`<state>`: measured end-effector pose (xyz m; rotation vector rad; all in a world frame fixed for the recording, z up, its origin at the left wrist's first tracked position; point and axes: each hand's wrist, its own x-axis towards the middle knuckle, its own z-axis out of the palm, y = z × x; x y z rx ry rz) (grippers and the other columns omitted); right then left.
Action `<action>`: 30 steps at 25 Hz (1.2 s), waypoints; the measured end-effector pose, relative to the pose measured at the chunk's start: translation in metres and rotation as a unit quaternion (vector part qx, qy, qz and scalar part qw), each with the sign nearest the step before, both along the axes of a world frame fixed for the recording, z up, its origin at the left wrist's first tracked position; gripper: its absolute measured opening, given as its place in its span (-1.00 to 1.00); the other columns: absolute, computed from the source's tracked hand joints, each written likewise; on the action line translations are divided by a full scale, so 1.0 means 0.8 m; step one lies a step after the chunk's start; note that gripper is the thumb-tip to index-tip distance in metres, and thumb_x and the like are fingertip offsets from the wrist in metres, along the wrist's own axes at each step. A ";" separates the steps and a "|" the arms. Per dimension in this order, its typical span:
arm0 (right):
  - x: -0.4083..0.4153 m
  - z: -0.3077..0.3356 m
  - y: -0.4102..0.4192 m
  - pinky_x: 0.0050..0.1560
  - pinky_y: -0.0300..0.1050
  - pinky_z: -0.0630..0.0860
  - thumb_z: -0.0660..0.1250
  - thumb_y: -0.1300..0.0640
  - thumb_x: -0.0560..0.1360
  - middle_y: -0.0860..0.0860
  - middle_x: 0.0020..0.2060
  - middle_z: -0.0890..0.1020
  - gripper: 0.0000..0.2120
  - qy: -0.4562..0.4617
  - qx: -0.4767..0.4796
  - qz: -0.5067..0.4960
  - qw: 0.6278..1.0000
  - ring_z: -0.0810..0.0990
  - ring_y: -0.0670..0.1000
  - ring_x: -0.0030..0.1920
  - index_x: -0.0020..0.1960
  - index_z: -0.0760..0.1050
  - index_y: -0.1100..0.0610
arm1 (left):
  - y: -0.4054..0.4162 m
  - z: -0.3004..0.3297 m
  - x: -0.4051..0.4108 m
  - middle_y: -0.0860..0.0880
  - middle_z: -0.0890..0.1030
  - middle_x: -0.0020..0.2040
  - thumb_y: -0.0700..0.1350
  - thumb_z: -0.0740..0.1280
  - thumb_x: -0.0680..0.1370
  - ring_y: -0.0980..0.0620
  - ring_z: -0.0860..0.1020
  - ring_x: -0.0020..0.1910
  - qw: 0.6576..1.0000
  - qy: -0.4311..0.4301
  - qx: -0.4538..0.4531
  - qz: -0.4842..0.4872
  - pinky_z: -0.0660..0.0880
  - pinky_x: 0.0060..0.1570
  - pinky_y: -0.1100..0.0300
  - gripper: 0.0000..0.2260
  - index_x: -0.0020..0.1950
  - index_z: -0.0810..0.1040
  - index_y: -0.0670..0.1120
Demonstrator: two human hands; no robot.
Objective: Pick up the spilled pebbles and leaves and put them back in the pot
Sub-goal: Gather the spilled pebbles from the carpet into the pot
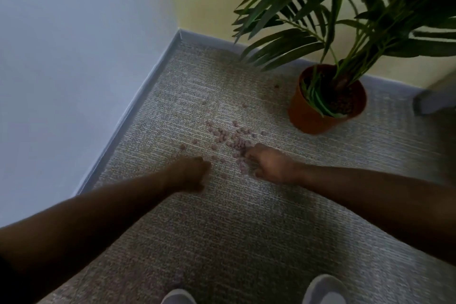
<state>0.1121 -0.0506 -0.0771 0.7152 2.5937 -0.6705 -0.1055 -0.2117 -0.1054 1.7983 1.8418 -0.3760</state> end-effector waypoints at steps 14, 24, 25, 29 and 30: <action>-0.028 -0.055 -0.013 0.02 0.02 0.58 0.49 0.16 0.35 0.09 0.26 0.30 -0.35 0.064 0.008 -0.036 0.997 0.56 0.12 0.04 0.36 0.30 0.06 | 0.052 -0.021 0.026 -0.13 0.54 0.08 -0.19 0.26 0.49 -0.16 0.57 0.05 0.981 -0.112 0.111 0.113 0.52 0.00 0.01 -0.83 0.06 0.43 -0.06; -0.033 -0.060 -0.012 0.02 0.00 0.55 0.48 0.14 0.36 0.06 0.14 0.38 -0.58 0.071 -0.009 -0.015 0.997 0.55 0.10 0.01 0.18 0.45 0.05 | 0.073 -0.018 0.056 -0.18 0.52 0.18 -0.20 0.20 0.56 -0.20 0.54 0.17 0.988 -0.041 0.108 0.106 0.52 0.11 -0.06 -0.76 0.22 0.48 -0.13; -0.032 -0.060 -0.012 0.00 -0.02 0.54 0.46 0.16 0.37 0.05 0.11 0.40 -0.65 0.078 -0.015 -0.012 0.997 0.54 0.09 0.01 0.12 0.48 0.07 | 0.074 -0.017 0.056 -0.18 0.53 0.18 -0.19 0.20 0.57 -0.19 0.55 0.17 0.988 -0.033 0.105 0.106 0.52 0.11 -0.05 -0.76 0.23 0.49 -0.11; -0.026 -0.057 -0.015 -0.06 -0.09 0.49 0.42 0.18 0.41 0.08 0.06 0.45 -0.81 0.100 -0.017 -0.006 0.995 0.54 0.08 -0.03 0.01 0.53 0.12 | 0.074 -0.016 0.059 -0.18 0.53 0.21 -0.18 0.16 0.60 -0.18 0.54 0.20 0.990 0.004 0.100 0.096 0.49 0.14 -0.02 -0.74 0.28 0.45 -0.11; -0.024 -0.056 -0.017 -0.07 -0.09 0.50 0.40 0.18 0.42 0.09 0.05 0.46 -0.84 0.104 -0.012 -0.012 0.994 0.54 0.08 -0.04 -0.01 0.54 0.12 | 0.073 -0.016 0.061 -0.19 0.54 0.20 -0.19 0.16 0.59 -0.18 0.53 0.21 0.990 0.013 0.105 0.088 0.49 0.14 -0.02 -0.74 0.27 0.44 -0.13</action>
